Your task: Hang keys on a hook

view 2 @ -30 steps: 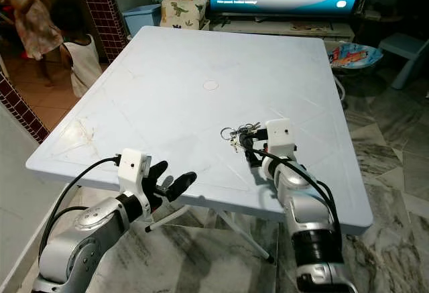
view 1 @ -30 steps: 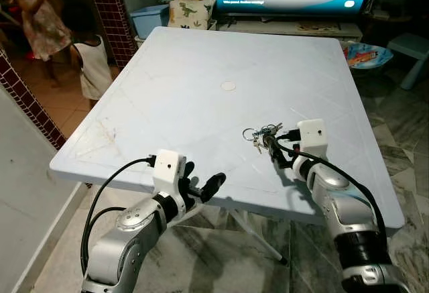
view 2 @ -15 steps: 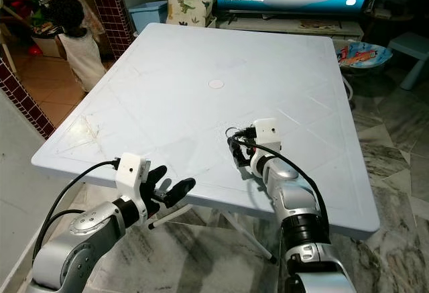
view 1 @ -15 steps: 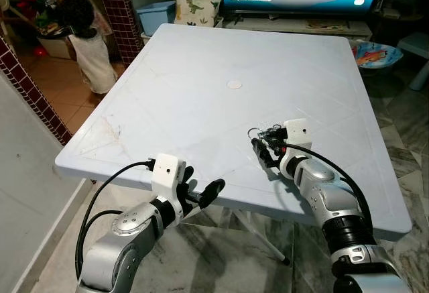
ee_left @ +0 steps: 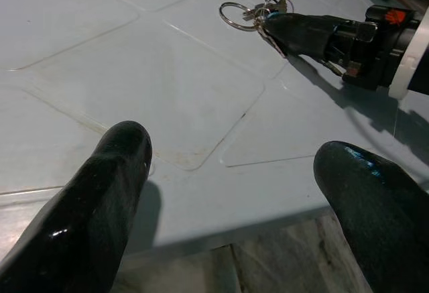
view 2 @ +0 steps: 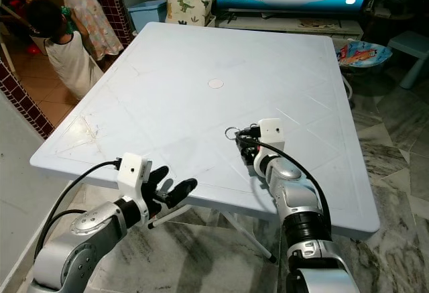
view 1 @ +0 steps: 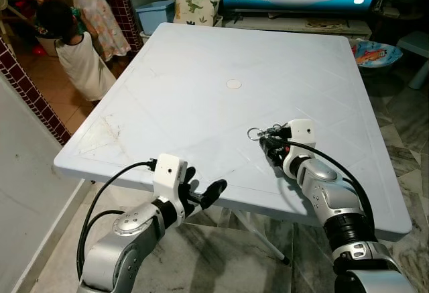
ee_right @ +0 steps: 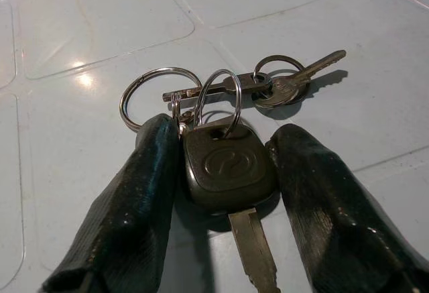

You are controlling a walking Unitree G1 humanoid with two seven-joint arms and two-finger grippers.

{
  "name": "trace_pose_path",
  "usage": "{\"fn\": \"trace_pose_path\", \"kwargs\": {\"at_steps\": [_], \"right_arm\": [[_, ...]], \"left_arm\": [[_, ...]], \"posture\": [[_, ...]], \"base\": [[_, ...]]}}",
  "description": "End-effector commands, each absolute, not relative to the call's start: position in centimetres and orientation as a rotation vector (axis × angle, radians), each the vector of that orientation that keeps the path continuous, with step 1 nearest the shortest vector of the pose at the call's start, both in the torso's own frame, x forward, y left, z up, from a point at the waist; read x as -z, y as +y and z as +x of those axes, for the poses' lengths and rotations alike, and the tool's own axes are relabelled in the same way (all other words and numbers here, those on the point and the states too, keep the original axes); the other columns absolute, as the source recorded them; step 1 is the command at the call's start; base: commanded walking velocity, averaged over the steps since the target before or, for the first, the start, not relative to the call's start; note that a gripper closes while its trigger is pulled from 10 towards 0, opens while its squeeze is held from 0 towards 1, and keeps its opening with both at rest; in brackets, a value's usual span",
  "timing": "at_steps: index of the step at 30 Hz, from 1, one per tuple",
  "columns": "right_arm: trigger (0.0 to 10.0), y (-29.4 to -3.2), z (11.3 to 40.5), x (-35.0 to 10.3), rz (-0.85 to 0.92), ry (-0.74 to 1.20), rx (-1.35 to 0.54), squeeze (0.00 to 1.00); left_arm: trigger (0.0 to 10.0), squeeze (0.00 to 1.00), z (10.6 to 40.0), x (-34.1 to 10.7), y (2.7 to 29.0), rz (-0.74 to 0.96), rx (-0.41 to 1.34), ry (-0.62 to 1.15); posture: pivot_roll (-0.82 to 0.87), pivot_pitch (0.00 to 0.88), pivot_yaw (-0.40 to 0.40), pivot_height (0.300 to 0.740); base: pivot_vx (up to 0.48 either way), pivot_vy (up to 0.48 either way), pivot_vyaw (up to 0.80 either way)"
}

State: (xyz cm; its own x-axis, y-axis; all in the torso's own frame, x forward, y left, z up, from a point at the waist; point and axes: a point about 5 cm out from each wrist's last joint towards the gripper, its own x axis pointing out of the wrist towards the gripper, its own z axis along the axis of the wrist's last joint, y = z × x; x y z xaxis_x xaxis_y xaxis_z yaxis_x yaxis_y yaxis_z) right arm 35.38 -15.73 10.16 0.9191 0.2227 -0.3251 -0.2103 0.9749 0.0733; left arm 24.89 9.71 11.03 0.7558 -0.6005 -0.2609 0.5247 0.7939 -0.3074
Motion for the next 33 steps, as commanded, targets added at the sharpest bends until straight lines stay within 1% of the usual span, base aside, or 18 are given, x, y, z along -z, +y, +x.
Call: {"fn": "trace_pose_path", "kwargs": {"at_steps": [1,23,33], "right_arm": [[0.0,-15.79,35.24,-9.45,0.031,0.377,-0.215,0.00],[0.0,-15.88,35.28,-9.38,-0.015,0.362,-0.204,0.00],[0.0,-16.00,35.49,-9.87,-0.061,0.332,-0.195,0.00]], "left_arm": [[10.0,0.00,24.75,-11.41,9.65,-0.215,0.621,0.348],[10.0,0.00,24.84,-11.45,9.47,-0.219,0.633,0.348],[10.0,0.00,24.55,-11.53,9.27,-0.233,0.692,0.369]], "posture": [[0.01,0.084,0.041,0.740],[0.01,0.083,0.039,0.740],[0.01,0.082,0.038,0.740]], "base": [[0.000,0.000,0.00],[0.000,0.000,0.00],[0.000,0.000,0.00]]}}
